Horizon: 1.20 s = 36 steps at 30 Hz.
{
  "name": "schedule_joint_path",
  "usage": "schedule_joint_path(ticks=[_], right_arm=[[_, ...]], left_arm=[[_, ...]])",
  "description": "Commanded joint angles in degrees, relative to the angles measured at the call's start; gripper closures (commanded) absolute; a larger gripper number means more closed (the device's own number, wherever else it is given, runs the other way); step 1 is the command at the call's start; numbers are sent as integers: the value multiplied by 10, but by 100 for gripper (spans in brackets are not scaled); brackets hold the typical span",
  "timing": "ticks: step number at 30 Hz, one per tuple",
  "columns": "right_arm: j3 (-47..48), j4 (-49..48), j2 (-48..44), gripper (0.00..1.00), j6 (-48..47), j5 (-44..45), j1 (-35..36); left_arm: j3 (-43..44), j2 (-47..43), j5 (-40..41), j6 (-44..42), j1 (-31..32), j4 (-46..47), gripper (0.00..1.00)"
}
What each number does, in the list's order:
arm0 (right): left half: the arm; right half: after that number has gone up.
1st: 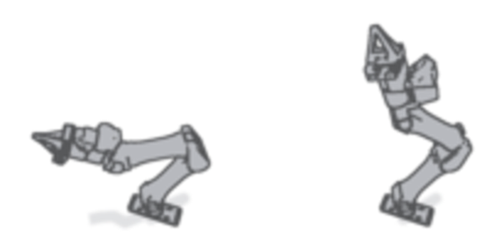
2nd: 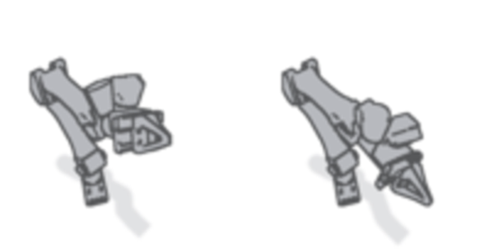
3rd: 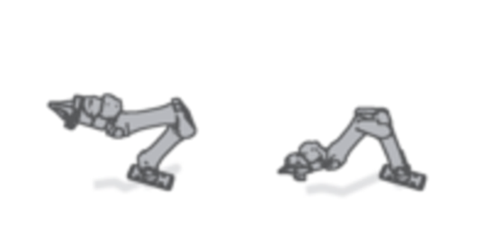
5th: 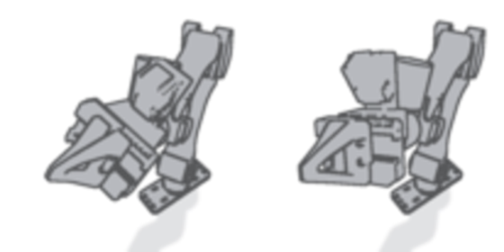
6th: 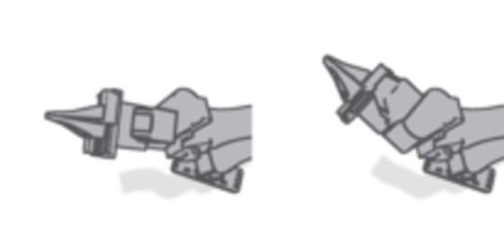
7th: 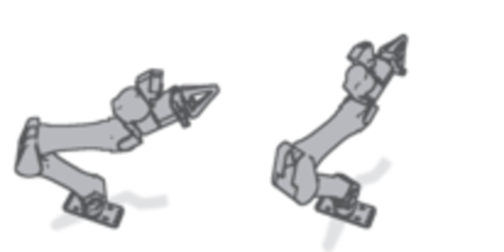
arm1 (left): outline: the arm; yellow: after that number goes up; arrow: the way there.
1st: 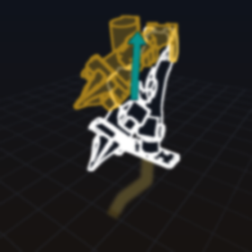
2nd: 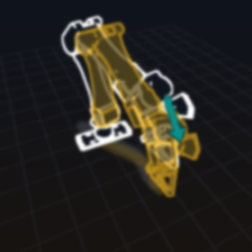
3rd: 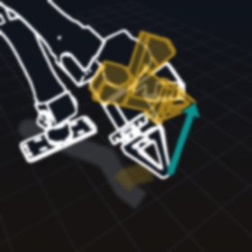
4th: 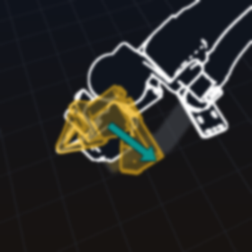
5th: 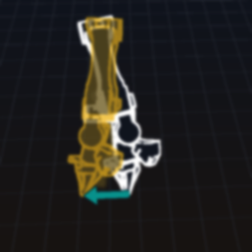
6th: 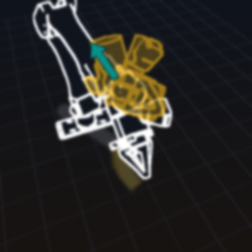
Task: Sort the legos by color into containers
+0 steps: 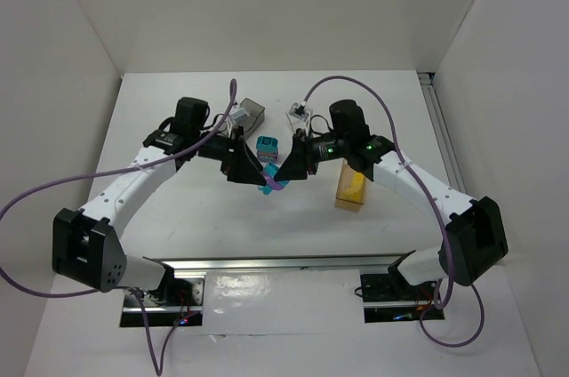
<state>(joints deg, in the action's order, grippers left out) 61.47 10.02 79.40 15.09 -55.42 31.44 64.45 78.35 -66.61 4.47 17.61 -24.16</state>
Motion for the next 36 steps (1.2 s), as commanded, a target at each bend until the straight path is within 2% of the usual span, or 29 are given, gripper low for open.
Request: schedule_joint_path(ticks=[1,6,7,9,10,11,14,15,21,24,26,29,30,33,36], right_arm=[[3,-46,-13,85,18,-29,-3],[3,-61,-13,85,23,-35,-3],[3,-54,-13,85,23,-35,-3],[3,-54,-13,85,23,-35,-3],[3,-54,-13,85,23,-35,-3],[3,-54,-13,85,23,-26,-3],[-7,-54,-20,85,23,4,-18],[-7,-62,-27,85,44,18,-33],[-70,-143,-71,84,148,95,-129],[-86,-191,-70,82,197,127,-154],[-86,-190,-52,81,197,160,-154],[-27,-93,-22,79,141,306,-126],[4,-74,2,79,130,397,-116],[58,-31,68,78,100,529,-86],[98,-16,128,78,80,577,-78]], left_arm=[[18,12,-23,-27,16,12,7],[30,22,-26,-14,27,25,13],[30,29,-31,-14,27,25,23],[36,34,-43,-14,33,31,32],[36,34,-43,-14,33,31,40],[36,34,-48,-14,33,31,56],[36,34,-42,-14,33,31,82],[36,34,-28,-9,33,31,100],[25,52,31,12,33,25,100],[20,58,53,21,33,25,100],[20,64,69,35,33,25,100],[14,59,109,69,17,39,100],[14,52,119,81,3,46,100],[14,36,205,133,-22,52,100],[14,19,255,167,-36,57,100]])
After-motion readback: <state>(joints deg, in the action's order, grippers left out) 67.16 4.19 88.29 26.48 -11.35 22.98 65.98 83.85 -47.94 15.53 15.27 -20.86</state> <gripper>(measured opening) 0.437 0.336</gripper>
